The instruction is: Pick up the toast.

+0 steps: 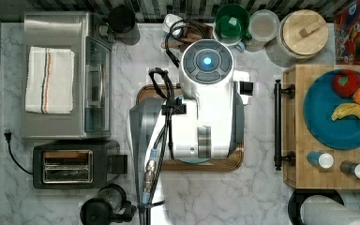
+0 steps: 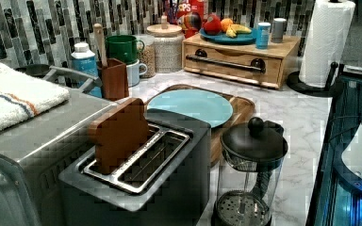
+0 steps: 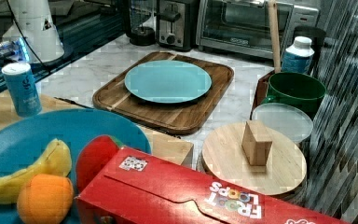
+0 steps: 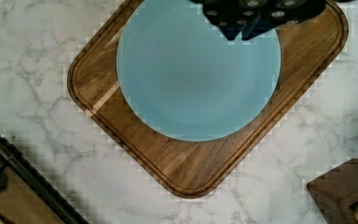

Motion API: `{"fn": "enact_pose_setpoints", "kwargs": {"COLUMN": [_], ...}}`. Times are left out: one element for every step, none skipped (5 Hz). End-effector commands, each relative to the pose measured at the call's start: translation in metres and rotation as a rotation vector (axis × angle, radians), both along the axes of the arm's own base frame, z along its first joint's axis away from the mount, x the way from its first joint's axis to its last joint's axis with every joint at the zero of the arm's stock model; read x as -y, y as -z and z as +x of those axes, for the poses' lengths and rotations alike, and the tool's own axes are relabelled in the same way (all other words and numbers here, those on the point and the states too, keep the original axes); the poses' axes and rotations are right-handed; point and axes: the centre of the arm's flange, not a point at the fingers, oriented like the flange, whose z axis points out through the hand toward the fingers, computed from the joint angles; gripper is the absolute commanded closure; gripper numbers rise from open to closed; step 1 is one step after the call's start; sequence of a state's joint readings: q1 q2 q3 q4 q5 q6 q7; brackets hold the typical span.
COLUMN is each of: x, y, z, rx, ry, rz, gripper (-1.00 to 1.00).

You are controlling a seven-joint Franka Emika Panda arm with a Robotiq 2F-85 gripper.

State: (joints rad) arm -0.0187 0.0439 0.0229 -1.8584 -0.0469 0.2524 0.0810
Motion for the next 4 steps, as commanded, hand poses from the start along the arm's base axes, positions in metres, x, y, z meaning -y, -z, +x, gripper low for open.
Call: {"fn": "enact_pose_setpoints", "kwargs": {"x": [-0.011, -0.030, -0.061, -0.094], "y": [-0.003, -0.009, -0.016, -0.016], "z": [-0.007, -0.018, -0.023, -0.034], "rx": [0.000, 0.009, 0.014, 0.051], "ry": [0.020, 0.090, 0.183, 0.254], "rz": [-0.011, 0.002, -0.003, -0.024], "gripper": [1.00, 1.00, 1.00, 1.00]}}
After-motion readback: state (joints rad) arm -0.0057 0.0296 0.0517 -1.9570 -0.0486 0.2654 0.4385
